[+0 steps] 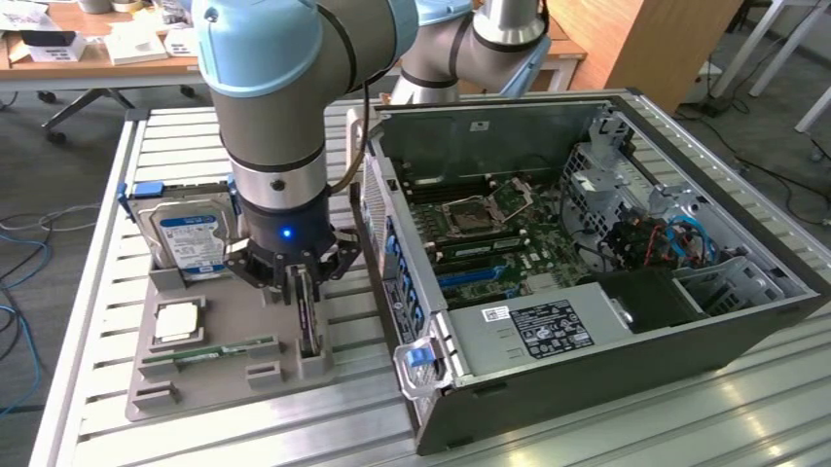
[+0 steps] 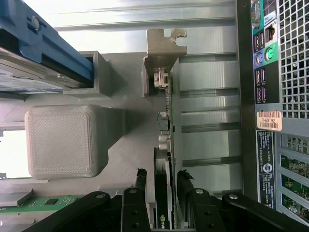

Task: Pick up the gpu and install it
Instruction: 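Pick up the gpu and move the gpu toward the slot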

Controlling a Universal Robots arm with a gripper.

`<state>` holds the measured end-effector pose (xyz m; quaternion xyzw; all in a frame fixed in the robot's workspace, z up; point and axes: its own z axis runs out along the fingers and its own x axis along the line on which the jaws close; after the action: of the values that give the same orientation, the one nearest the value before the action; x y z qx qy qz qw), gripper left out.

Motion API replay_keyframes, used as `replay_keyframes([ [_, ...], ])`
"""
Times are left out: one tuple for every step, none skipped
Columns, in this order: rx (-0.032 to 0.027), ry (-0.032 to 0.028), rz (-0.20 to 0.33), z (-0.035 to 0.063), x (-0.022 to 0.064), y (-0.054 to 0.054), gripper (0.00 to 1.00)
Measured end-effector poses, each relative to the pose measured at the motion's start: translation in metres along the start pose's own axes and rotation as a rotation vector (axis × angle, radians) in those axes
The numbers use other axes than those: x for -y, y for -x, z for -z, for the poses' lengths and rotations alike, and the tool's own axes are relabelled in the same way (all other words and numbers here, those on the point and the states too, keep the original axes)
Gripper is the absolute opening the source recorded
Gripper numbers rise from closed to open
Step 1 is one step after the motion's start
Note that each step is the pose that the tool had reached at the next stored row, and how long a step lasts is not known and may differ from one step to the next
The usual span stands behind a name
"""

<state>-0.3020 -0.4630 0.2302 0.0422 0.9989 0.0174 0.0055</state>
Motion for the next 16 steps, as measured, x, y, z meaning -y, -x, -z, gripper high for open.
replay_keyframes([
  [0.0,0.0,0.0,0.0,0.0,0.0,0.39],
  [0.0,0.0,0.0,0.0,0.0,0.0,0.39],
  [0.0,0.0,0.0,0.0,0.0001,0.0,0.39],
  [0.0,0.0,0.0,0.0,0.0004,0.0,0.39],
  [0.0,0.0001,0.0,0.0,0.0008,0.0001,0.39],
  [0.0,0.0,0.0,0.0,0.001,0.0001,0.39],
  [0.0,0.0,0.0,0.0,0.0011,0.0001,0.39],
  [0.0001,0.0,0.0,0.0,0.0011,0.0001,0.39],
  [0.0,-0.0002,0.0,0.0,0.0012,0.0003,0.39],
  [0.0002,-0.0003,0.0,0.0,0.0012,0.0007,0.39],
  [0.0001,-0.0005,0.0,0.0,0.0012,0.0011,0.39],
  [0.0,-0.0005,0.0,0.0,0.0012,0.0012,0.39],
  [0.0,-0.0007,0.0,0.0001,0.0012,0.0012,0.39],
  [0.0001,-0.0006,0.0,0.0,0.0012,0.0013,0.39],
  [0.0,-0.0006,0.0,0.0,0.0012,0.0013,0.39],
  [0.0001,-0.0005,0.0,0.0,0.0012,0.0013,0.39],
])
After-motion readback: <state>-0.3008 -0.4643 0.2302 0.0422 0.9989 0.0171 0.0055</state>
